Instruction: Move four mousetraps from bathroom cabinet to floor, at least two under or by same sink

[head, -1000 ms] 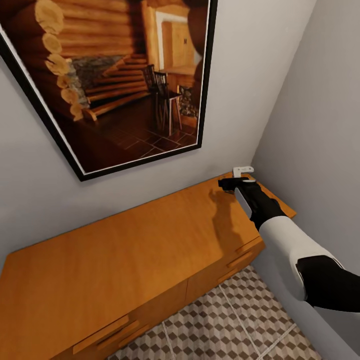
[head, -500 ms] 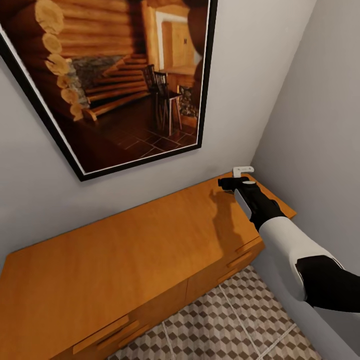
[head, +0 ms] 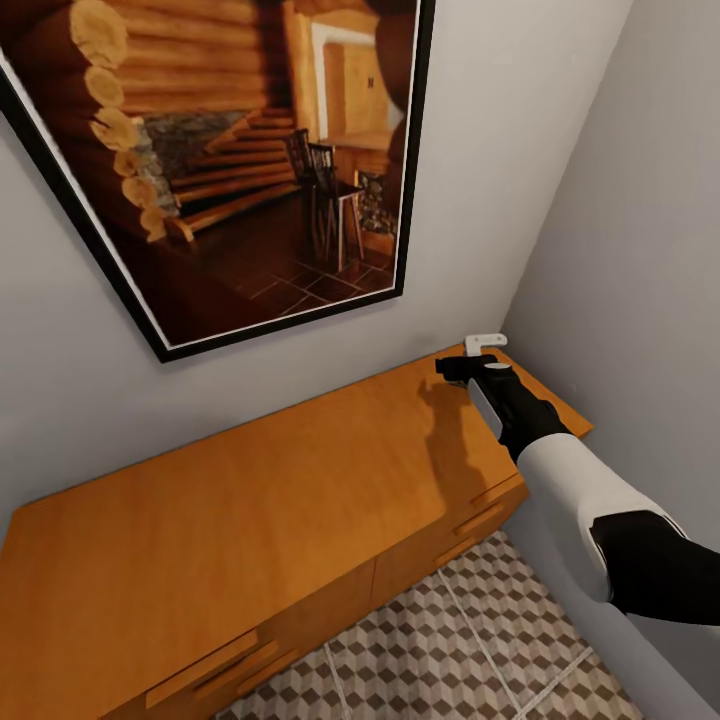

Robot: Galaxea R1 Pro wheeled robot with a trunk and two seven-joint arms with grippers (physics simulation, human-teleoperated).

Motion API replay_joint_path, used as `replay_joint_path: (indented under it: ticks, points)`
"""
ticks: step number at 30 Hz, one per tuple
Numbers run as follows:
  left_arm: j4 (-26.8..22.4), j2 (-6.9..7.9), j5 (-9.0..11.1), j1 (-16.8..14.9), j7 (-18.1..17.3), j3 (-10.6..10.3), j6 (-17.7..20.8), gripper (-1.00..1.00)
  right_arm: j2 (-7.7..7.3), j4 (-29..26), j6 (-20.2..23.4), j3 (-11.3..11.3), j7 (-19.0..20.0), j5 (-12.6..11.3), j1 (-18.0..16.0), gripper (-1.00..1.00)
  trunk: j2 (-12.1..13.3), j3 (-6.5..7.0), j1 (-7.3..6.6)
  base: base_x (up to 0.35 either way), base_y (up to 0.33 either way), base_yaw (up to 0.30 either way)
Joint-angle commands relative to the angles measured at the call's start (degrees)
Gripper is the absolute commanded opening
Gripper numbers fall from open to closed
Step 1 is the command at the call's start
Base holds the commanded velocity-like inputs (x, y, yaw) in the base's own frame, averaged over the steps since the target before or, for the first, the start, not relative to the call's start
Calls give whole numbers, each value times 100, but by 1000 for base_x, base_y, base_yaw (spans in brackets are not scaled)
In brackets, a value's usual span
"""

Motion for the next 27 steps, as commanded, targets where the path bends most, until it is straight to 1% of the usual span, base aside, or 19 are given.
replay_joint_path:
  ticks: [1, 27]
  points:
    - [8, -3, 49, -6, 17, -45, 8, -100, -5, -9, 26, 38, -50, -57, -4, 100, -10, -9, 3, 0, 0, 0]
    - [8, -3, 49, -6, 17, -45, 17, -100, -5, 116, 18, 38, -50, -51, -4, 100, -10, -9, 3, 0, 0, 0]
